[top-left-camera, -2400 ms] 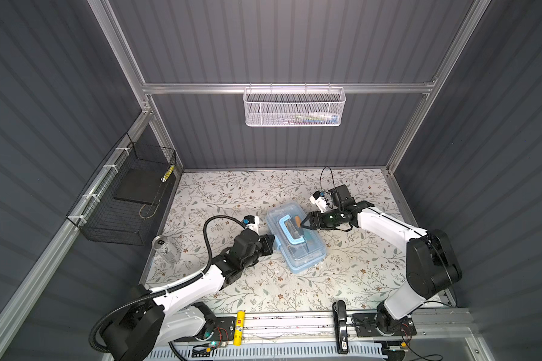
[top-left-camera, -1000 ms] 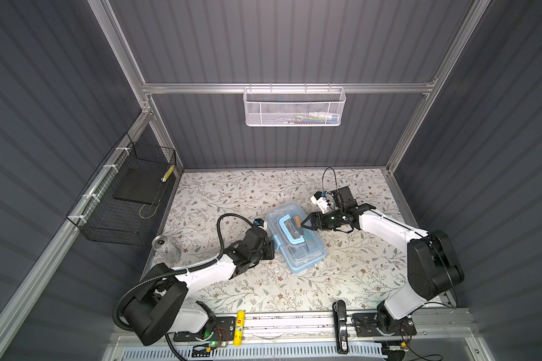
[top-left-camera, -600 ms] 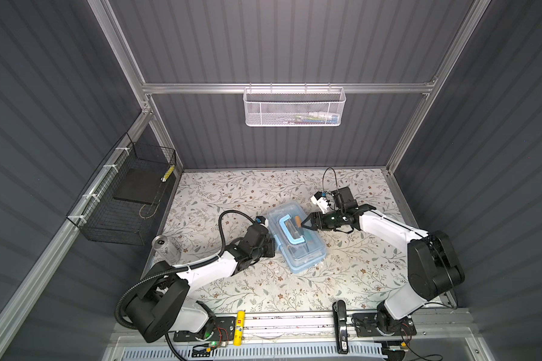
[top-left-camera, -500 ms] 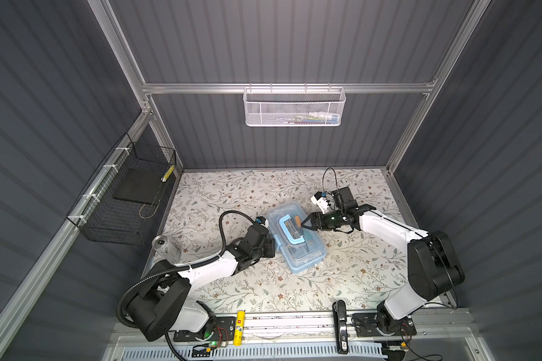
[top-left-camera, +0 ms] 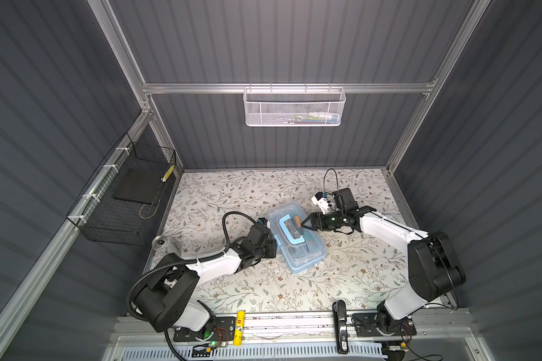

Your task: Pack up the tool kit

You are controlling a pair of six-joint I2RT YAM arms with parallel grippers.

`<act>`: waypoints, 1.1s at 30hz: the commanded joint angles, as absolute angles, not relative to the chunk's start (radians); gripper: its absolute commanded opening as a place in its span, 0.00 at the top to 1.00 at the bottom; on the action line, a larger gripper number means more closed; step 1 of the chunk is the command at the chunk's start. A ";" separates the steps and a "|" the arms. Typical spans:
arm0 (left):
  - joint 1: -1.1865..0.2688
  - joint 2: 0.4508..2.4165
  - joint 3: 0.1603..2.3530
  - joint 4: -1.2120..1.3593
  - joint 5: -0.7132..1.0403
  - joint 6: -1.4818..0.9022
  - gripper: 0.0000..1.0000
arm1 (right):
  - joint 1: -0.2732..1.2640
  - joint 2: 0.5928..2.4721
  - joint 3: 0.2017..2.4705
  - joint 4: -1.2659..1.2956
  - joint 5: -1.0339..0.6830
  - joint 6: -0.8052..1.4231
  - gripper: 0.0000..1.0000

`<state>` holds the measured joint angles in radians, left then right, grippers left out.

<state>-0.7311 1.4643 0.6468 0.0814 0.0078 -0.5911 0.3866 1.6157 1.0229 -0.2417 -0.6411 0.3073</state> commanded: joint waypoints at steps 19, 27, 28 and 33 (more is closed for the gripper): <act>-0.677 1.459 0.874 -0.045 -0.142 -0.393 0.72 | 0.321 1.551 0.973 -0.305 -0.588 0.322 0.35; -0.282 1.313 0.855 -0.144 -0.250 -0.315 0.00 | -0.017 1.286 0.975 -0.383 -0.317 0.357 0.24; -0.258 1.312 0.855 -0.142 -0.308 -0.314 0.00 | -0.052 1.251 0.965 -0.383 -0.257 0.360 0.23; -0.108 1.382 0.823 -0.101 -0.509 -0.323 0.00 | -0.127 1.078 0.841 -0.257 -0.044 0.334 0.17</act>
<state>-0.1665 1.3415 0.8402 -0.0891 -0.3656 -0.3447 -0.1272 1.1286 0.9077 -0.2920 -0.2119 0.3531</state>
